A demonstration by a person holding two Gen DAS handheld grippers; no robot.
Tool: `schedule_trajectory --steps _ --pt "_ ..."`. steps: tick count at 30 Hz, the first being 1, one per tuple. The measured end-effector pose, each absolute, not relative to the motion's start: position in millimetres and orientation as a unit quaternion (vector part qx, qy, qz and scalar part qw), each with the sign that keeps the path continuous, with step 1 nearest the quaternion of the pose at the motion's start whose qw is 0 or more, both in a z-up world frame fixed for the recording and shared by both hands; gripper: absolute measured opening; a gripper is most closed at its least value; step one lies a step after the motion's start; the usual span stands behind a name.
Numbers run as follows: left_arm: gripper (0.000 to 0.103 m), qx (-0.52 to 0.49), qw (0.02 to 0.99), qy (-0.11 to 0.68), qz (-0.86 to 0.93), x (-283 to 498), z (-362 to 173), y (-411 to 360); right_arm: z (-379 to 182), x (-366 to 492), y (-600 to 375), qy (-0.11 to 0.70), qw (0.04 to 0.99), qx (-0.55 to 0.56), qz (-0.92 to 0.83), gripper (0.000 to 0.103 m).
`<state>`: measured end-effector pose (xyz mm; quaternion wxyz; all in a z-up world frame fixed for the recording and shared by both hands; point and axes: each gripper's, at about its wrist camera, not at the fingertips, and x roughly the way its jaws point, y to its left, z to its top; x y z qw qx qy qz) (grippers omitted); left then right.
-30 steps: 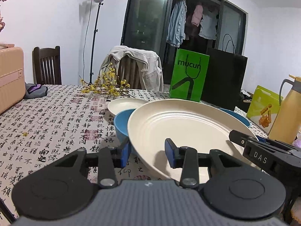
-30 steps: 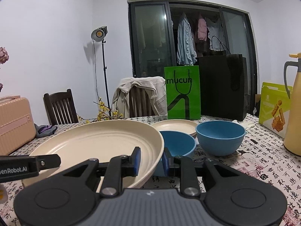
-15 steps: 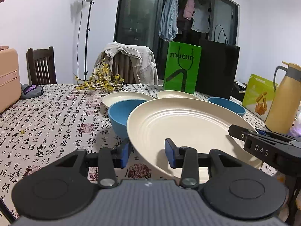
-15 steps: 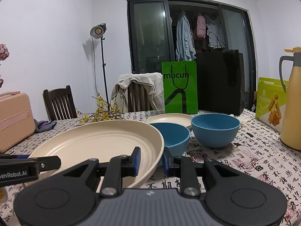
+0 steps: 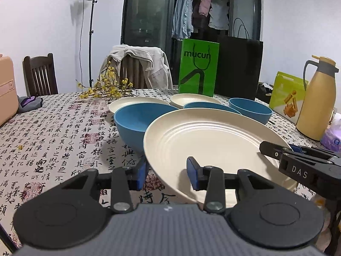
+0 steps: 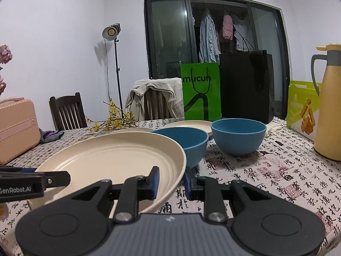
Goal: Organize plates and bowls
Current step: 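Carry the cream plate with both grippers up beside the blue bowls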
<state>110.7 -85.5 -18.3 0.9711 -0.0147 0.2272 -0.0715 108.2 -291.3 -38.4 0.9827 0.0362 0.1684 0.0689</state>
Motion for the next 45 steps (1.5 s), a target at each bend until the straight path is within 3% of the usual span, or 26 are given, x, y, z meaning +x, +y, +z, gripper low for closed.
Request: schedule_trajectory --steps 45 --pt "0.039 0.006 0.957 0.278 -0.086 128.5 -62.9 -105.4 -80.9 119.2 -305.0 0.223 0.973 0.031 0.044 0.024"
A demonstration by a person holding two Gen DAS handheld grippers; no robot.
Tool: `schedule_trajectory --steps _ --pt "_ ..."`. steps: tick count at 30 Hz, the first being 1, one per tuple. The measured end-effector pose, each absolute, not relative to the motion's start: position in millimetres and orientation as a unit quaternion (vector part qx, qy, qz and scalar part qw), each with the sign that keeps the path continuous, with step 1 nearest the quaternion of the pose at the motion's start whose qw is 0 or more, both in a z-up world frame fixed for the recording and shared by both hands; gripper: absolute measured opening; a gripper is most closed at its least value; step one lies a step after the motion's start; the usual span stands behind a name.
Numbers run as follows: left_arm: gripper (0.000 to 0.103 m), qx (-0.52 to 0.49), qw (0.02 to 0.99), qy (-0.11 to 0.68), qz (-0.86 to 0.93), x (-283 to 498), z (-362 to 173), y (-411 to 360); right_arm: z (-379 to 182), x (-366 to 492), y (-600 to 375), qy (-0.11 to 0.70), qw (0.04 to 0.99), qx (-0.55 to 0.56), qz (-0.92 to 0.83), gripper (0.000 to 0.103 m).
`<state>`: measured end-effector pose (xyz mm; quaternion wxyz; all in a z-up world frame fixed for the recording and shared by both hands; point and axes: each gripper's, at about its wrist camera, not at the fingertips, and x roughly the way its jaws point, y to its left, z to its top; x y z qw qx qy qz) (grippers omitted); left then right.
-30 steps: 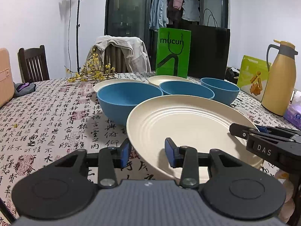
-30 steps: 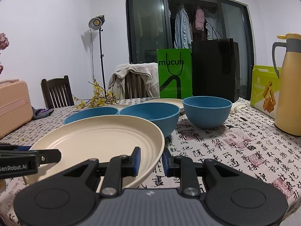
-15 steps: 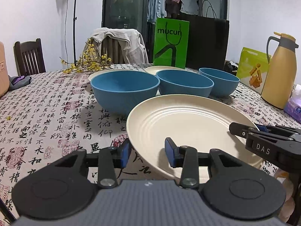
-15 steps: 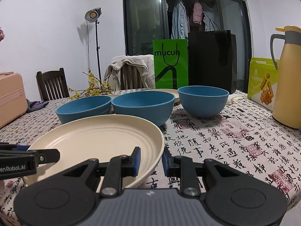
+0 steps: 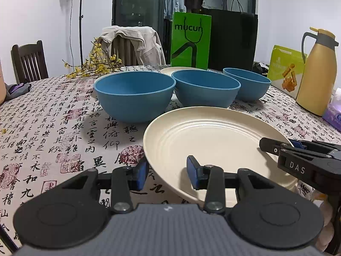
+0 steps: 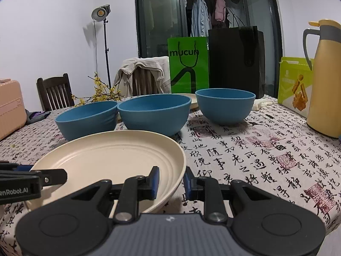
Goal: Organize plates and bowls
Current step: 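Carry the cream plate with both grippers up beside the blue bowls, then lower the cream plate onto the table and open both grippers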
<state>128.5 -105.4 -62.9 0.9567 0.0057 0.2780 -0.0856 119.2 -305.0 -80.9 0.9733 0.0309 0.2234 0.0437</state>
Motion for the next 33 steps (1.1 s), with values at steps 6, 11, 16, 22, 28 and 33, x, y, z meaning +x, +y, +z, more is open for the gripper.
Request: schedule_trajectory --steps 6,11,16,22,28,33 --pt "0.039 0.007 0.955 0.285 -0.086 130.7 -66.9 -106.4 -85.0 119.4 -305.9 0.228 0.972 0.030 0.045 0.024" --pt "0.039 0.008 0.953 0.292 -0.086 132.2 -70.5 -106.8 -89.2 121.5 -306.6 0.234 0.971 0.031 0.045 0.024" --pt "0.039 0.008 0.951 0.298 -0.086 133.9 -74.1 -107.1 -92.6 122.5 -306.7 0.238 0.970 0.031 0.045 0.024" --pt "0.038 0.010 0.950 0.299 -0.086 133.2 -77.1 -108.1 -95.0 122.9 -307.1 0.240 0.969 0.031 0.045 0.024" --pt "0.042 0.003 0.950 0.301 -0.088 133.3 -75.9 -106.2 -94.4 123.6 -309.6 0.242 0.968 0.039 0.050 0.024" --pt "0.070 -0.005 0.958 0.274 -0.081 127.3 -66.2 -99.4 -88.8 121.0 -312.9 0.231 0.970 0.049 0.056 0.044"
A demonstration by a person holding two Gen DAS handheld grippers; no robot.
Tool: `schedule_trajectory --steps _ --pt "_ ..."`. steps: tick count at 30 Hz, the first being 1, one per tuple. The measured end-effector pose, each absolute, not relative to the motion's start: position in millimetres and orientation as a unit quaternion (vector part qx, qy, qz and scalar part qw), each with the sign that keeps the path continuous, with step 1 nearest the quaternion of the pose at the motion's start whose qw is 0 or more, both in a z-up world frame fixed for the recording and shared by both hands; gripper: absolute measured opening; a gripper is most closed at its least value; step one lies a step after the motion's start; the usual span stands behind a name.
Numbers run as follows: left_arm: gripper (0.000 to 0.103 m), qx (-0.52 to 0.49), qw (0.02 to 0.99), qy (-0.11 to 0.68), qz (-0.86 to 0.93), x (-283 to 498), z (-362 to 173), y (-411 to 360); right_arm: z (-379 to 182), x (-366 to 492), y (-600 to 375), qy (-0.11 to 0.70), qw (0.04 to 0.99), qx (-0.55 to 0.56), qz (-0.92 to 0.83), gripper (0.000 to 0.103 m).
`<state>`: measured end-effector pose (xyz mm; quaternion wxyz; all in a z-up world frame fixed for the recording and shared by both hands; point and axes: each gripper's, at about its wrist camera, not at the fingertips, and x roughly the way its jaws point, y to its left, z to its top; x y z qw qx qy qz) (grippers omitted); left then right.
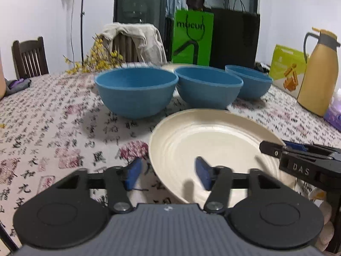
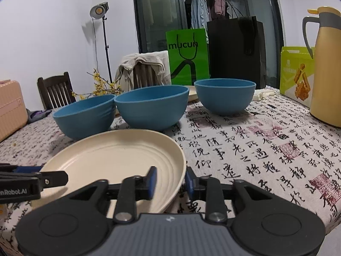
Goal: Organize plates and bowls
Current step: 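Lower the cream plate onto the table and open both grippers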
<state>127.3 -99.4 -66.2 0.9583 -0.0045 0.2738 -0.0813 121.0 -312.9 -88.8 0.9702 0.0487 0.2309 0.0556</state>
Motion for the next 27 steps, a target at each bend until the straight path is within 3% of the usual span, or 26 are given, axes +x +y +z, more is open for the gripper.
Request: schedule_trajectory --steps 1,3,5,8,27 --pt "0.073 -0.007 0.961 0.266 -0.079 125.7 -63.9 -97.5 -87.2 119.9 -313.2 0.227 0.971 0.052 0.058 0.049" --pt "0.082 -0.012 0.965 0.251 -0.076 121.4 -59.3 -91.8 -84.4 118.1 -316.1 0.222 0.970 0.066 0.070 0.073" --pt "0.090 -0.016 0.969 0.239 -0.064 118.1 -56.4 -86.7 -82.0 116.9 -318.5 0.218 0.968 0.083 0.088 0.090" --pt "0.103 -0.025 0.972 0.227 -0.051 113.8 -54.0 -77.3 -78.4 115.5 -317.1 0.215 0.968 0.085 0.102 0.101" --pt "0.103 -0.074 0.968 0.237 -0.037 103.1 -56.7 -40.2 -77.0 115.6 -309.7 0.221 0.969 0.069 0.089 0.103"
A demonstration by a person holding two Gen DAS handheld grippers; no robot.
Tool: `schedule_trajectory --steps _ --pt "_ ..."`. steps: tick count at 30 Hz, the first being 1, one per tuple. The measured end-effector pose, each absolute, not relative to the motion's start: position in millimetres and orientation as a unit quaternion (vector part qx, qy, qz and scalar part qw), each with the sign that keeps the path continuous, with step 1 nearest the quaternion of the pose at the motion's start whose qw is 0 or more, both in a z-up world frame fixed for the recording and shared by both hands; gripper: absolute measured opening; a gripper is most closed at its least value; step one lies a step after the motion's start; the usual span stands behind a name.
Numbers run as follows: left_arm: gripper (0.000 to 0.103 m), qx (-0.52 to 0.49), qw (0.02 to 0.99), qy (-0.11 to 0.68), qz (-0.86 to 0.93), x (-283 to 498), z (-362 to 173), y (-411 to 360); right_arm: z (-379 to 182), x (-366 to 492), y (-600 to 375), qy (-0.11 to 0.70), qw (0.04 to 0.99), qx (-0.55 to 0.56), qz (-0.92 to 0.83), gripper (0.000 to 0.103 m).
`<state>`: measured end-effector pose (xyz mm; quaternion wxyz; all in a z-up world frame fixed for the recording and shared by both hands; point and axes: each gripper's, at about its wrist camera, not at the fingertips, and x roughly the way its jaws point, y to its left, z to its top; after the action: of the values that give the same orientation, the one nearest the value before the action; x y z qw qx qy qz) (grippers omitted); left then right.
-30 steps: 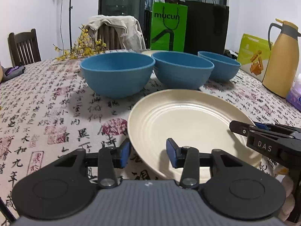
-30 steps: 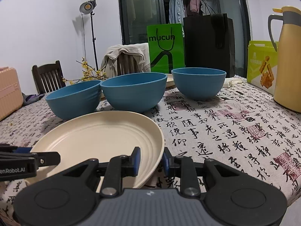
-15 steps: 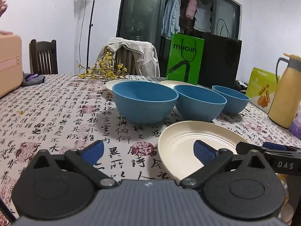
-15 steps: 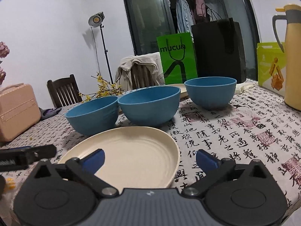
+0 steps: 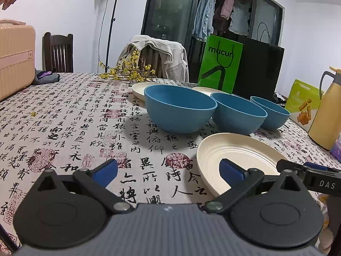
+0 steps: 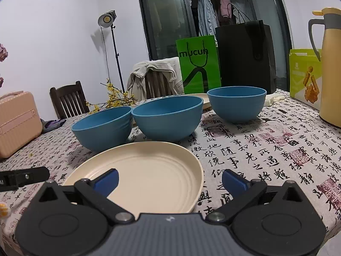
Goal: Organize plates and bowls
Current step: 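Lower the cream plate onto the table and open both grippers, then move both open grippers forward over the blue bowls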
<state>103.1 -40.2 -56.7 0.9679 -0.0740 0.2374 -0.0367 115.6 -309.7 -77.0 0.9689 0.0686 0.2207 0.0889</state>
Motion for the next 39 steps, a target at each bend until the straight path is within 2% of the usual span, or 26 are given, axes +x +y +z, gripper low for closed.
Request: schedule_trajectory --steps 22,39 --pt "0.103 -0.071 0.970 0.227 -0.045 87.9 -57.5 -24.3 -69.8 109.3 -295.7 0.225 0.969 0.033 0.101 0.103" --pt "0.103 -0.085 0.972 0.213 -0.056 93.5 -26.2 -16.2 -48.3 118.5 -294.7 0.206 0.974 0.019 0.091 0.103"
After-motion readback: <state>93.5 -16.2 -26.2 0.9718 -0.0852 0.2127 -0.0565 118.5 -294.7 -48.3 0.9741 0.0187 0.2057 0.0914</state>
